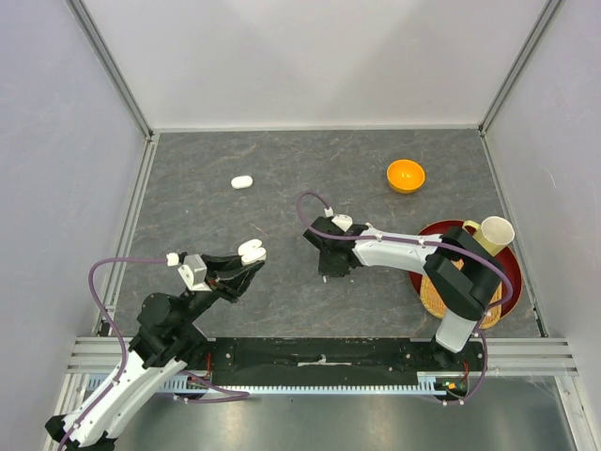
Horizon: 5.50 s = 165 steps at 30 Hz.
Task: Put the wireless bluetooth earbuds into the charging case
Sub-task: Move the earbud to the center of the board, then pick up the earbud from the center of the board, then place the earbud in the charging case.
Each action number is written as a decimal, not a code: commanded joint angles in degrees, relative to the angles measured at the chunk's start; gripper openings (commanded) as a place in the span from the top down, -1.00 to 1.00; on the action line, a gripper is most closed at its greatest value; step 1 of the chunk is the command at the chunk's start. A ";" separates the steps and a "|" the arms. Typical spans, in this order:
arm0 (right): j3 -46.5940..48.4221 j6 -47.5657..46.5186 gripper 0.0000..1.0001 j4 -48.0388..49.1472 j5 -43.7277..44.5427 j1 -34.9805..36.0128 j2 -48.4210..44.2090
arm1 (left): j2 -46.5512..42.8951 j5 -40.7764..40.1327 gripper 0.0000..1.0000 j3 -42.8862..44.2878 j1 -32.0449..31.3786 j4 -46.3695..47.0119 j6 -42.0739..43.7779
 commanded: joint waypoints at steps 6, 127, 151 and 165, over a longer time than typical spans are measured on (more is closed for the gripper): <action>0.28 -2.35 0.30 0.45 3.26 0.33 2.85 | -2.69 -1.35 0.95 0.82 0.15 1.92 1.27; -12.64 -35.14 1.00 80.25 18.82 29.50 -27.04 | 13.04 9.20 0.95 0.82 0.06 19.14 1.80; -13.16 -37.33 1.00 82.36 21.63 30.21 -22.64 | 12.34 8.76 0.95 1.43 0.06 19.23 0.92; -12.55 -39.61 1.00 79.29 23.13 31.00 -22.02 | 11.99 7.97 0.96 1.61 0.06 19.14 0.66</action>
